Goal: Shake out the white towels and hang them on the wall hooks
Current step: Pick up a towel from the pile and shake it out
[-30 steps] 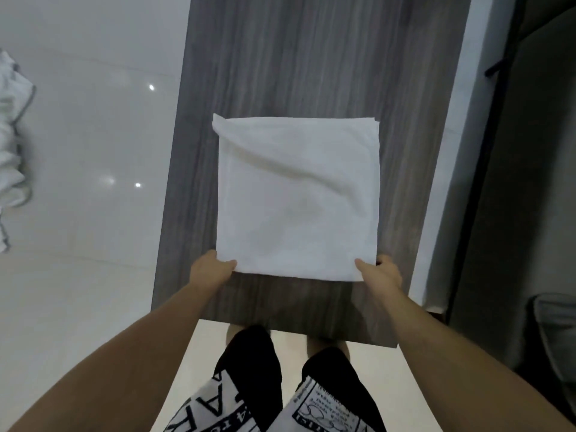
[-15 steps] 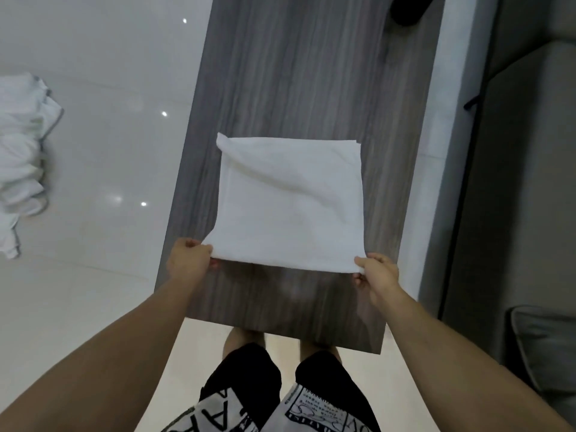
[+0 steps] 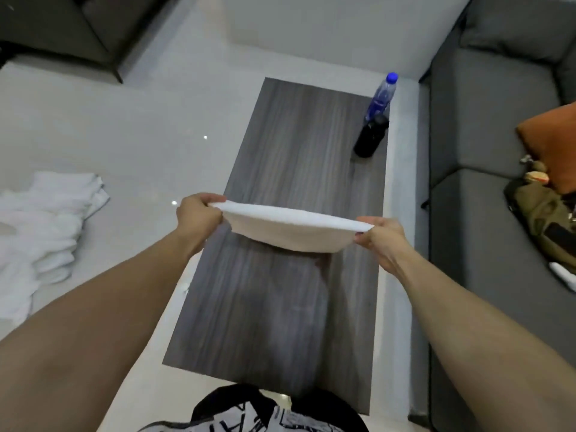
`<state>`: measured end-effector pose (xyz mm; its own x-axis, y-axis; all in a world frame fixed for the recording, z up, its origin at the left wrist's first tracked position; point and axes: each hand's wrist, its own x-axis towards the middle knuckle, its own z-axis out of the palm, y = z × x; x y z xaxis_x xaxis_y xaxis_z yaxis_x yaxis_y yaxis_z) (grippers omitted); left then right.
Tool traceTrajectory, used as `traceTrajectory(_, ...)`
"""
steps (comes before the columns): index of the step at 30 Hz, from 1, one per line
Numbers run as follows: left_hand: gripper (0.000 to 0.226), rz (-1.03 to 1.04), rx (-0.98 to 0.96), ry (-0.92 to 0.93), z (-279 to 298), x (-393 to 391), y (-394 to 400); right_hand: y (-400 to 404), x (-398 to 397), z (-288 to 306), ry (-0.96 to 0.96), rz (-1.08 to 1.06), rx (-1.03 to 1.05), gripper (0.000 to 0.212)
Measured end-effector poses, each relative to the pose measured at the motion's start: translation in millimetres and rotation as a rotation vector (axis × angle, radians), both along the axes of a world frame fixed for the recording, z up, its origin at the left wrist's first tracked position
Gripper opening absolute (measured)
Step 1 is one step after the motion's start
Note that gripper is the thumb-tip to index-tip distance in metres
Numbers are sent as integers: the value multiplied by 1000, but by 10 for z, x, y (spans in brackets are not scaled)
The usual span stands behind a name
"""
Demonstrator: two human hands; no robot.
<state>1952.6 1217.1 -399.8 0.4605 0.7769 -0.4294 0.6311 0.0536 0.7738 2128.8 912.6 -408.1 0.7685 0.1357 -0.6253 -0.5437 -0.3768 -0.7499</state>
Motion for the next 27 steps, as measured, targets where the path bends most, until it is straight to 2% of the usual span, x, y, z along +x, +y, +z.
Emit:
traceTrajectory(5, 12, -28, 300, -59, 756, 248, 181, 235, 278, 829, -383, 110, -112, 11)
traceTrajectory(8, 1, -84, 455, -72, 1174, 371, 344, 309, 437, 1293, -604, 198, -209, 6)
traceTrajectory(10, 6, -105, 523, -79, 1400, 444, 431, 325, 513, 1558, -714, 239, -276, 9)
traceTrajectory(14, 9, -184, 668, -75, 1695, 549, 459, 324, 583, 1925, -836, 254, -277, 13)
traceTrajectory(18, 11, -189, 715, -79, 1918, 586, 442, 282, 620, 2154, -959, 201, -296, 12)
traceTrajectory(27, 12, -202, 770, -113, 2568, 646, 461, 250, 874, 2679, -1074, 294, -402, 14)
